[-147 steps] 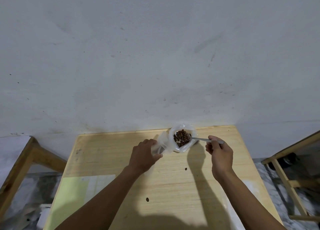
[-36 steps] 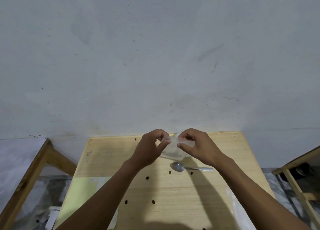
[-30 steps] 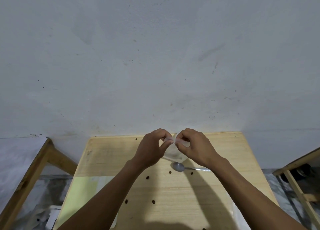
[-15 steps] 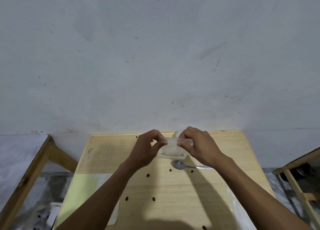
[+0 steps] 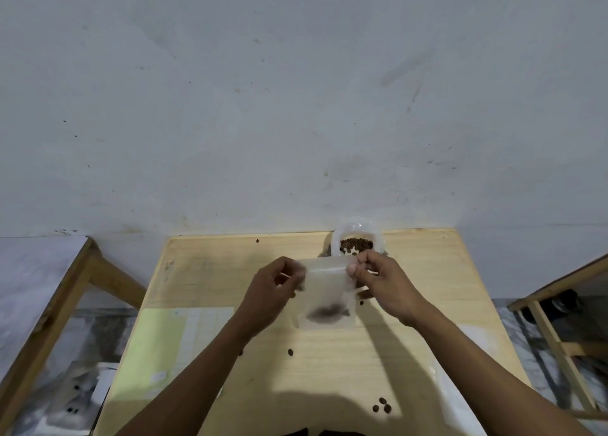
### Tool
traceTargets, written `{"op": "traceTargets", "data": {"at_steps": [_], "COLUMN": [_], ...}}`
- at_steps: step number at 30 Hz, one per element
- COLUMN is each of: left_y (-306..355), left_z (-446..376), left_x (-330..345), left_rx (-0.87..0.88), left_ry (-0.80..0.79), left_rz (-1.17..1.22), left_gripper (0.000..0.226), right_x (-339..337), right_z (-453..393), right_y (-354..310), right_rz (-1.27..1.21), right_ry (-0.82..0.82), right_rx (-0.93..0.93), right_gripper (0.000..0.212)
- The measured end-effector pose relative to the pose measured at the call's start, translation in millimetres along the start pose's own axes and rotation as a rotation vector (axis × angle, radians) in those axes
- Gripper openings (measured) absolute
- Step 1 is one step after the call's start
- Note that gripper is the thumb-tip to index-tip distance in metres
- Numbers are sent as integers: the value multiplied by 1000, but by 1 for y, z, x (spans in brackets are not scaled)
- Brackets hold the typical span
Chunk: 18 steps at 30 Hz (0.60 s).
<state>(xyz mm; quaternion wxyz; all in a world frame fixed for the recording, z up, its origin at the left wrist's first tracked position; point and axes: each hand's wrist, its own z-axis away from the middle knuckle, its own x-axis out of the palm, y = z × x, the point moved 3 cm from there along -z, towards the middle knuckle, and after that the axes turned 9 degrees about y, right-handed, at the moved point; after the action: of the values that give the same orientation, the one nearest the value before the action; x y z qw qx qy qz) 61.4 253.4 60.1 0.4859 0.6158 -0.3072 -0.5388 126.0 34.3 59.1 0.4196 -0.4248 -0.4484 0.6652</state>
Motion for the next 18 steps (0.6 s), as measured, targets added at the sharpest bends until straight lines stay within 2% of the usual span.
{"op": "traceTargets", "data": {"at_steps": [4, 7, 10, 13, 16, 18], "left_y": [-40, -68, -83, -89, -92, -94], "left_z": [30, 51, 64, 70, 70, 70], "left_x": [22, 37, 45, 49, 51, 52], "left_rx": [-115, -166, -153, -178, -202, -215], "left_ry": [-82, -121, -126, -115, -132, -153], "left_rz": [-115, -226, -320, -354, -386, -428], "left_gripper": [38, 51, 60, 75, 92, 93], "right_x": [14, 20, 25, 31, 38, 41], "right_z": [14, 21, 26, 30, 35, 36], "right_y": [43, 71, 91, 104, 105, 105], "right_rz": [-90, -49, -10, 92, 320, 411], "right_ry": [115, 153, 215, 259, 182, 111], "right_rx": [215, 261, 249, 206, 126, 47], "right_gripper": [26, 18, 8, 23, 34, 28]}}
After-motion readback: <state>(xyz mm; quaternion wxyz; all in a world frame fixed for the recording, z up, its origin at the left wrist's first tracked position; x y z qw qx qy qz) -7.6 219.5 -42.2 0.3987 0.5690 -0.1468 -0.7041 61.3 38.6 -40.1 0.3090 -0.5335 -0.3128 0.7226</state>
